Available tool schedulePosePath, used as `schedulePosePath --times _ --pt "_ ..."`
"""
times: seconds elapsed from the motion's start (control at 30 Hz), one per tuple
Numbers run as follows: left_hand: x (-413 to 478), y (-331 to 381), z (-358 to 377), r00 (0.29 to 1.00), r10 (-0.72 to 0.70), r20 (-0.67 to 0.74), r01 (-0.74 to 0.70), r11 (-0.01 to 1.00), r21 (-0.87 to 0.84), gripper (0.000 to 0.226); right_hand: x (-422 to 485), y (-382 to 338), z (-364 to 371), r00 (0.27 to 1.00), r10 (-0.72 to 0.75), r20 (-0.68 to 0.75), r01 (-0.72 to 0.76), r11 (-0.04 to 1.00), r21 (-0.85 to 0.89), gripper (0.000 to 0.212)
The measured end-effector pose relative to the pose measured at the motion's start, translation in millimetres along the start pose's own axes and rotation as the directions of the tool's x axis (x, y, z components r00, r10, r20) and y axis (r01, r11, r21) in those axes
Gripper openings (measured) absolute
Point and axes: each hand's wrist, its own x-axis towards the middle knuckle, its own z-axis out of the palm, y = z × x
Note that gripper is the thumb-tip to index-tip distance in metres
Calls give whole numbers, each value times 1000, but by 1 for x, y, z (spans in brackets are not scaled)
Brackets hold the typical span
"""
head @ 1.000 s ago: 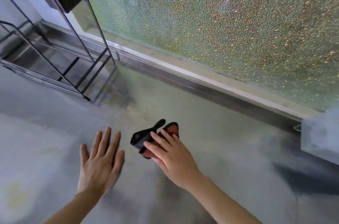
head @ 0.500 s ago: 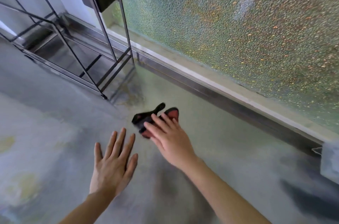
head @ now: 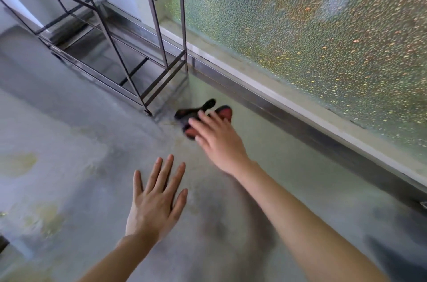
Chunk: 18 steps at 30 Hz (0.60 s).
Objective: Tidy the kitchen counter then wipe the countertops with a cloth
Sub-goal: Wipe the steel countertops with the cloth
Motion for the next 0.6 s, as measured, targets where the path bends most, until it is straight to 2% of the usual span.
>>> schedulePosePath --times 0.1,0.13,0.2,0.3,0.37,0.43,0.53,0.6 --pt "1 0 0 1000 8 -8 -8 1000 3 55 50 24 -7 966 246 -79 -250 966 -57 43" --pt "1 -1 1 1000 8 -12 -8 1000 7 55 60 22 -5 960 265 -90 -271 960 -64 43" --pt "1 0 1 1000 -3 -19 4 1000 2 55 64 2 5 986 159 -47 -161 987 -30 42" --pt "0 1 -2 995 -94 -37 91 994 -60 55 44 -39 15 989 -115 89 114 993 22 43" --pt "-2 3 -7 989 -143 -41 138 985 -103 54 35 -42 12 981 -139 137 138 990 12 44" --pt "-4 3 -13 987 -153 -55 146 982 -116 52 30 -29 6 992 -44 119 44 999 5 43" --pt "-16 -4 -17 980 -184 -71 172 974 -144 51 17 -15 3 979 204 10 -204 979 12 42" --pt "-32 -12 -18 974 -211 -83 195 967 -165 51 -1 -26 7 976 215 -20 -215 976 21 41"
